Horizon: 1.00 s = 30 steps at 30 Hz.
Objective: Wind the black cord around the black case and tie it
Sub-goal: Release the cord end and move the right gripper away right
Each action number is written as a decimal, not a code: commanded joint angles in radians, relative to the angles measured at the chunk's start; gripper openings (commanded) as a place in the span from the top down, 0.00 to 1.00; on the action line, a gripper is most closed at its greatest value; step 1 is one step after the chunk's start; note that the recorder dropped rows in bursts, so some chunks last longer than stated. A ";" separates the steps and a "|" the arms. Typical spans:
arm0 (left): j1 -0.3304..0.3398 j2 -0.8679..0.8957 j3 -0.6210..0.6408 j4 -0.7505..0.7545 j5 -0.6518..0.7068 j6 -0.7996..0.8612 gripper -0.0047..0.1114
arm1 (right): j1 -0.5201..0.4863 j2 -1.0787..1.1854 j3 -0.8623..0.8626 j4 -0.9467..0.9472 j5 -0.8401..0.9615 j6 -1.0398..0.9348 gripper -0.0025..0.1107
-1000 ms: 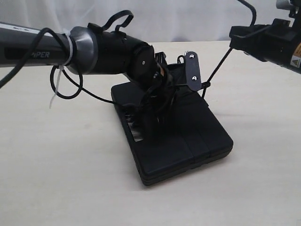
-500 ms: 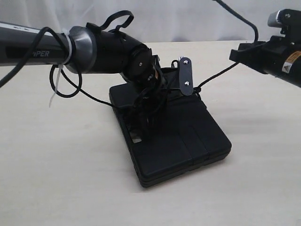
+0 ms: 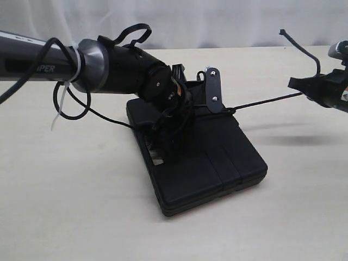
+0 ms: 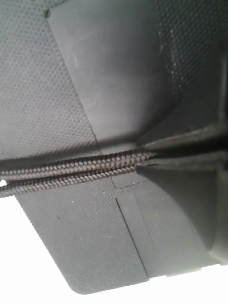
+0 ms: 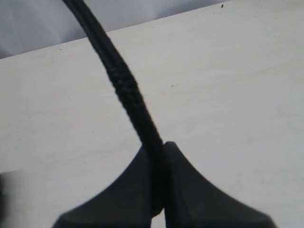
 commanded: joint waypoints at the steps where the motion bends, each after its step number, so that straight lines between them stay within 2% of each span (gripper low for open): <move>1: 0.028 0.025 0.023 0.006 0.181 -0.009 0.96 | -0.019 -0.004 -0.009 0.046 -0.017 0.002 0.94; 5: 0.036 0.025 0.023 0.000 0.228 -0.006 0.96 | -0.019 -0.002 -0.009 0.072 -0.012 -0.018 0.94; 12: 0.029 0.025 0.023 -0.021 0.229 0.009 0.96 | -0.019 0.051 -0.009 0.158 0.005 -0.089 0.94; 17: 0.027 0.025 0.023 -0.103 0.168 0.010 0.95 | -0.019 0.061 -0.009 0.158 -0.006 -0.089 0.94; 23: 0.017 0.013 0.023 -0.115 0.172 0.027 0.55 | -0.019 0.061 -0.009 0.158 -0.017 -0.080 0.94; 25: 0.014 -0.005 0.023 -0.115 0.162 0.027 0.51 | -0.019 0.061 -0.009 0.158 -0.019 -0.080 0.94; 30: 0.014 -0.026 0.023 -0.219 0.073 0.027 0.53 | -0.019 0.061 -0.009 0.158 -0.024 -0.078 0.94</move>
